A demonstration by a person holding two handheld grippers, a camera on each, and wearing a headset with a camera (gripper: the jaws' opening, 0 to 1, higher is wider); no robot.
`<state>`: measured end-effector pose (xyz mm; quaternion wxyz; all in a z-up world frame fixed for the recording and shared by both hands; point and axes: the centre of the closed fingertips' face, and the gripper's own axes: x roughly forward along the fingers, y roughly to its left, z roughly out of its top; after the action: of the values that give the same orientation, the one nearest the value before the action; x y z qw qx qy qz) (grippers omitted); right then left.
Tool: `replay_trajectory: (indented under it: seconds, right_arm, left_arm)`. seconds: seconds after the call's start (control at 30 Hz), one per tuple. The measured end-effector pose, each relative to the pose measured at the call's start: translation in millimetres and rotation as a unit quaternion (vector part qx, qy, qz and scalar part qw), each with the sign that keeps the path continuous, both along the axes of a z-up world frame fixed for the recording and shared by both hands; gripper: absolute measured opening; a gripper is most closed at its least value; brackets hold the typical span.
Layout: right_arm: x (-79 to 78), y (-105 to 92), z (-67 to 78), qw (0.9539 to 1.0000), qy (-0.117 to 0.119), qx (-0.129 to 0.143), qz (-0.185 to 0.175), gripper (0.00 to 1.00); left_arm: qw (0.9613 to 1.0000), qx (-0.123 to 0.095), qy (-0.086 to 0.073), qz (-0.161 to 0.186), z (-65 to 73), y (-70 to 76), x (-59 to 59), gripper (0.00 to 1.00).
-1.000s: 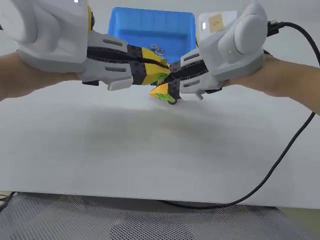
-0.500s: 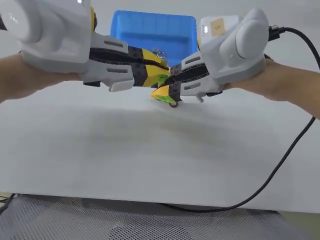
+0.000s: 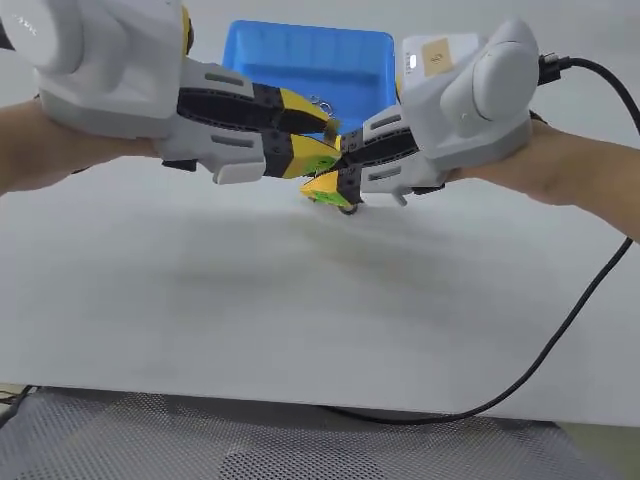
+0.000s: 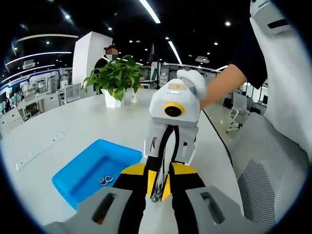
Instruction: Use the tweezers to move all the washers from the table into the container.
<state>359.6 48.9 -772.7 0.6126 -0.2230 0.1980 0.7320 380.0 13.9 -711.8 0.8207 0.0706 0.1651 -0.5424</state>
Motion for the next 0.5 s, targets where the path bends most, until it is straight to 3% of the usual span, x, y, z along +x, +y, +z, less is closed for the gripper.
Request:
replay_trajectory:
  seconds: [0.5]
  right_arm:
    - [4.4,0.2,8.9,0.9999,-0.011,-0.007,-0.001,0.1]
  left_arm:
    - [0.9998,0.018,0.007,0.004,0.2,11.1,-12.2,0.24]
